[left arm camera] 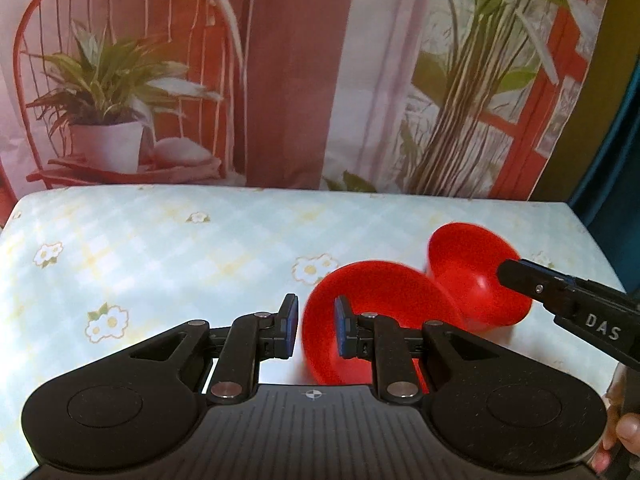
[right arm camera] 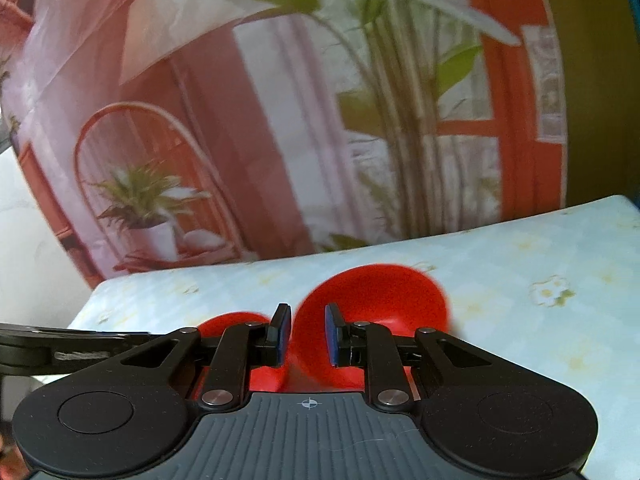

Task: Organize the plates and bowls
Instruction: 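Carry the held red bowl over another red bowl with the left gripper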

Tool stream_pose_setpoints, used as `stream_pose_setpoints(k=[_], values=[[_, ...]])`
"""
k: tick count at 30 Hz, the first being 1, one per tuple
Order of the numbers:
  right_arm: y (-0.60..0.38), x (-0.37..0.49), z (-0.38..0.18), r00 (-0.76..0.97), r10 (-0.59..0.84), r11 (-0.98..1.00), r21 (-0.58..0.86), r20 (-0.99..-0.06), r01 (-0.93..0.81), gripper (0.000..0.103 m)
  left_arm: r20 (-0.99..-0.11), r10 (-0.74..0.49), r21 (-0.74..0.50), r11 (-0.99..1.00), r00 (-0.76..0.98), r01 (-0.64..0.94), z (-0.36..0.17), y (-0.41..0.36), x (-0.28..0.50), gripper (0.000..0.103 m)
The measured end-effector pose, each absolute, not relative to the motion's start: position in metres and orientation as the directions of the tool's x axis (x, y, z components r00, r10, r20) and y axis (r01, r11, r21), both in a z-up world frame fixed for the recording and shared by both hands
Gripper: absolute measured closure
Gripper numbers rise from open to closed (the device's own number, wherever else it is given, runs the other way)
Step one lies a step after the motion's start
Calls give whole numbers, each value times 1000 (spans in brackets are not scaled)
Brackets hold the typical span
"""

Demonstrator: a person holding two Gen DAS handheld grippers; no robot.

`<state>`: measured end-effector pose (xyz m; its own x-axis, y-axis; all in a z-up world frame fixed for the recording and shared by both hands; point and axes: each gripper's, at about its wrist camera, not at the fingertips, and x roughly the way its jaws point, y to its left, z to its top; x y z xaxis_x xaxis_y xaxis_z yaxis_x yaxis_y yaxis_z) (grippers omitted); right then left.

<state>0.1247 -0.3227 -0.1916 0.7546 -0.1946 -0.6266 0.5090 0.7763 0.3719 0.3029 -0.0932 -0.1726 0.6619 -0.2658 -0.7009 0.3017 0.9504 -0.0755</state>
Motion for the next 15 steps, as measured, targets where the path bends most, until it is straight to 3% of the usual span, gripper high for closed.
stream_pose_setpoints(k=[8, 15], values=[[-345, 99, -204, 694, -341, 743, 270, -634, 612, 80, -670, -299, -78, 938, 679, 337, -165, -118, 296, 83], [-357, 91, -224, 683, -312, 715, 311, -660, 627, 80, -680, -304, -61, 930, 668, 361, -169, -142, 303, 83]])
